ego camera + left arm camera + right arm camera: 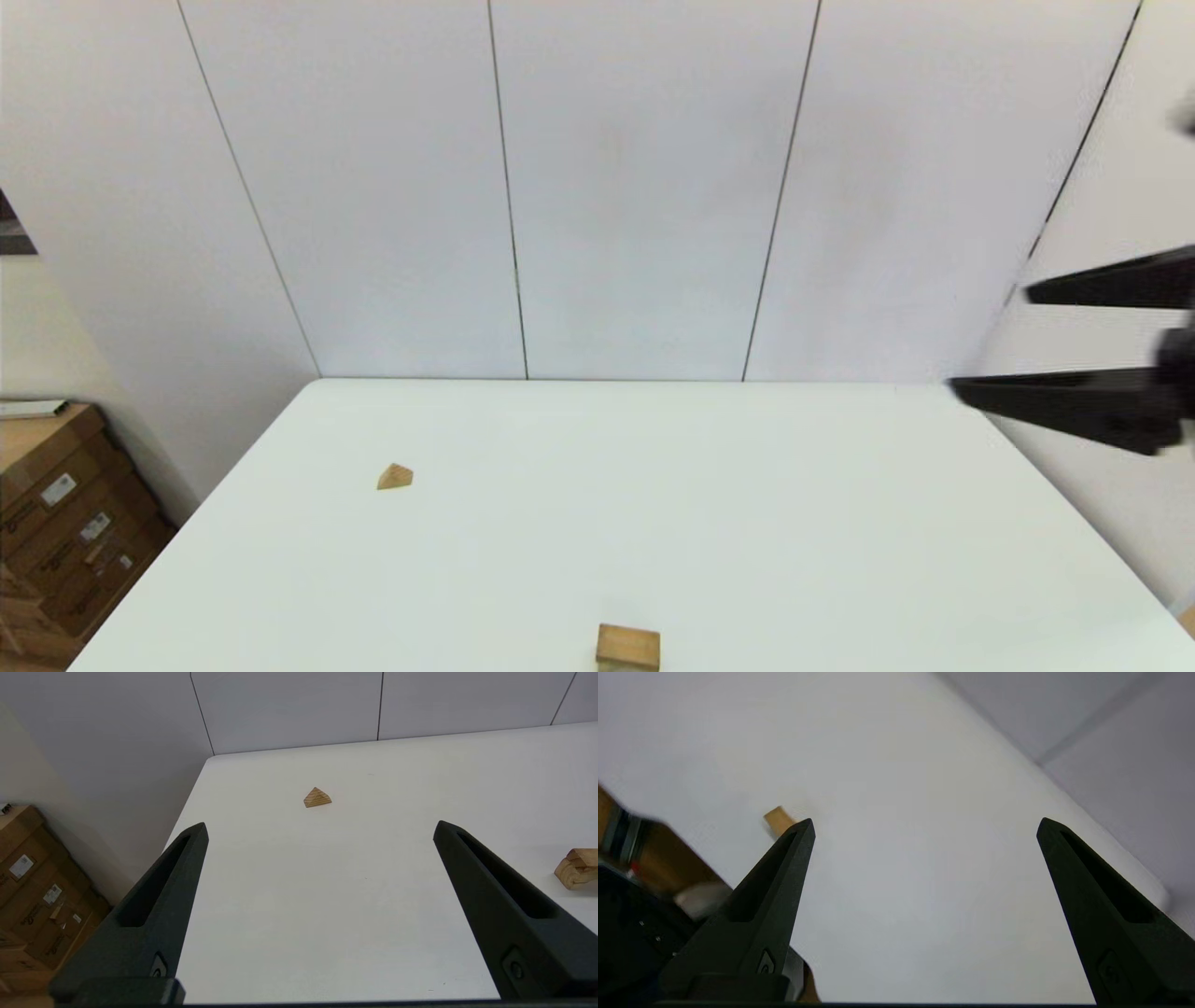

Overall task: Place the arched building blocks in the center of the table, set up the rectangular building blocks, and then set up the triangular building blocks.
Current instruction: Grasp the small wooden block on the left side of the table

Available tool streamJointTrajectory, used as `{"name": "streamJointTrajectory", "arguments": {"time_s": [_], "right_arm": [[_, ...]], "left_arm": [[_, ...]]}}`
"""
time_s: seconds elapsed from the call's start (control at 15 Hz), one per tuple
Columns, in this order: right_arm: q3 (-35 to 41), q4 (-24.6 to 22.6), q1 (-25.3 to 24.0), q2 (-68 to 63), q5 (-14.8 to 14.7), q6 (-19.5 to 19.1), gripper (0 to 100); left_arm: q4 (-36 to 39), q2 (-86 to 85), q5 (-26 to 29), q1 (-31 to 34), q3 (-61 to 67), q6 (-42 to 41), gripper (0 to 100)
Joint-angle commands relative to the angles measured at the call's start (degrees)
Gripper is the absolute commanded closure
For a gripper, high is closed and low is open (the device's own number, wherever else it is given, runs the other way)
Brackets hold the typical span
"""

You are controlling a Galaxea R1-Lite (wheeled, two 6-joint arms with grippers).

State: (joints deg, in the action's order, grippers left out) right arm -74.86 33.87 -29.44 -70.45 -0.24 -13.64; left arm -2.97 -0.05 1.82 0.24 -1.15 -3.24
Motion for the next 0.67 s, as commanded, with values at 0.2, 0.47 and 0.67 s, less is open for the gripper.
{"name": "streamJointTrajectory", "arguments": {"time_s": [0.2, 0.47, 0.67], "right_arm": [[22.6, 6.1, 22.9, 47.9, -3.6, 5.6, 0], [28.4, 10.4, 28.7, 57.7, 0.4, 6.1, 0], [32.1, 14.6, 29.6, 64.2, 4.8, 10.6, 0]], "left_arm": [[0.0, 0.0, -0.1, 0.0, 0.0, 0.0, 0], [0.0, 0.0, 0.0, 0.0, 0.0, 0.0, 0], [0.1, 0.0, -0.1, 0.0, 0.0, 0.0, 0]]}}
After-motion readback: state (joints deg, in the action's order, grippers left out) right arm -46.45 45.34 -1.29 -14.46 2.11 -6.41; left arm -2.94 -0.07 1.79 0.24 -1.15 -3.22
